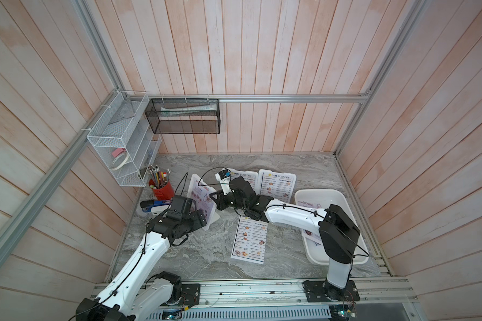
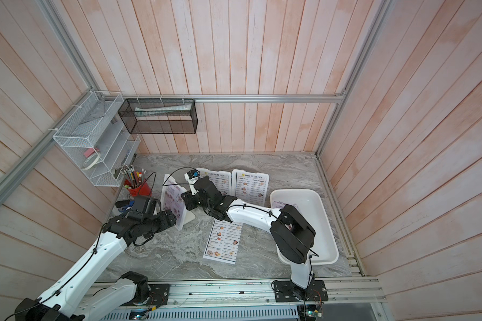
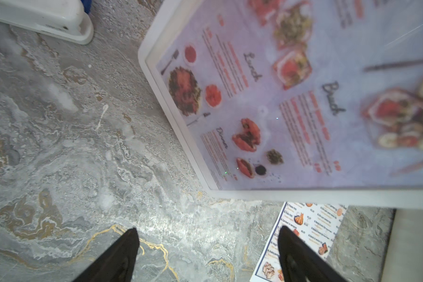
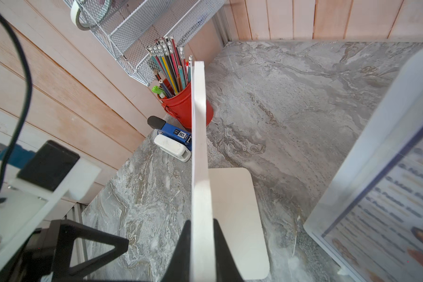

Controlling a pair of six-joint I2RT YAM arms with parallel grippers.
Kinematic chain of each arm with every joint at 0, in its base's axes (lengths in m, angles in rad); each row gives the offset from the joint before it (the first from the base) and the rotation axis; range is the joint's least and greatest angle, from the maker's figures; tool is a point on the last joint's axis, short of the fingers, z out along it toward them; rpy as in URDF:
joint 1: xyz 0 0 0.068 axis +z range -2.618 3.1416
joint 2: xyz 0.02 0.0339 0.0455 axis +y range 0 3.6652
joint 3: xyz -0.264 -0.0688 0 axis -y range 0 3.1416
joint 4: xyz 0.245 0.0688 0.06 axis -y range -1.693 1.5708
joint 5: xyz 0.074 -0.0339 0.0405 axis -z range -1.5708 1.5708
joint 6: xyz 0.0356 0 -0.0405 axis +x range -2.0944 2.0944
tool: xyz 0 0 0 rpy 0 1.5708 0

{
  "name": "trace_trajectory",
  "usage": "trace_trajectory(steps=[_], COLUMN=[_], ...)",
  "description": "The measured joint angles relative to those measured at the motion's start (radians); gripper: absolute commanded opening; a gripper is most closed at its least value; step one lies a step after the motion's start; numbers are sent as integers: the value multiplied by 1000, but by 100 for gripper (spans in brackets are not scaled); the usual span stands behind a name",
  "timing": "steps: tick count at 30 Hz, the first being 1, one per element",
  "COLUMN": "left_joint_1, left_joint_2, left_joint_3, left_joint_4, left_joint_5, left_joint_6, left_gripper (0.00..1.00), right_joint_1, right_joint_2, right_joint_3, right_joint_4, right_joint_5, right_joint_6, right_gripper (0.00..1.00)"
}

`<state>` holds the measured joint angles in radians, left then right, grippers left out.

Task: Replace the menus in the menu holders
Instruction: Move the menu holder to the center of the board.

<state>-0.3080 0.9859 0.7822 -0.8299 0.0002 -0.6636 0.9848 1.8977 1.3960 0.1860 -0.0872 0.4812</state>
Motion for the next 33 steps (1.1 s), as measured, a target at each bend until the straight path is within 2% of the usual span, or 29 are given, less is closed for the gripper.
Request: trace_trajectory(steps=[14,21,23,25,27,33], left_joint_1=[-29,-33,-34,-33,-33,-35], left_joint_2=[9,79,103,127,146,197], left_joint_3=[0,1,1,1,1,4], left_joint_4=[23,97,124,159,198,323], left_joint_5=[6,14,11,6,3,23], left_joint_6=[-23,-18,-16,-14,-10,11], left_gripper=[89,89,86,78,73,58], right_joint_1=[-97,-109,-109,-111,-113,-138], right_joint_2=[130,222,239,242,242,180], right_joint_3=[128,276,315,342,377,449], right_joint_4=[71,37,24,2,-31,-138], right_joint_5=[-30,-64,-77,-96,-114,-163], right_joint_6=[-42,-113,-127,-138,-146,-167], right_gripper=[15,32,36,41,44,47])
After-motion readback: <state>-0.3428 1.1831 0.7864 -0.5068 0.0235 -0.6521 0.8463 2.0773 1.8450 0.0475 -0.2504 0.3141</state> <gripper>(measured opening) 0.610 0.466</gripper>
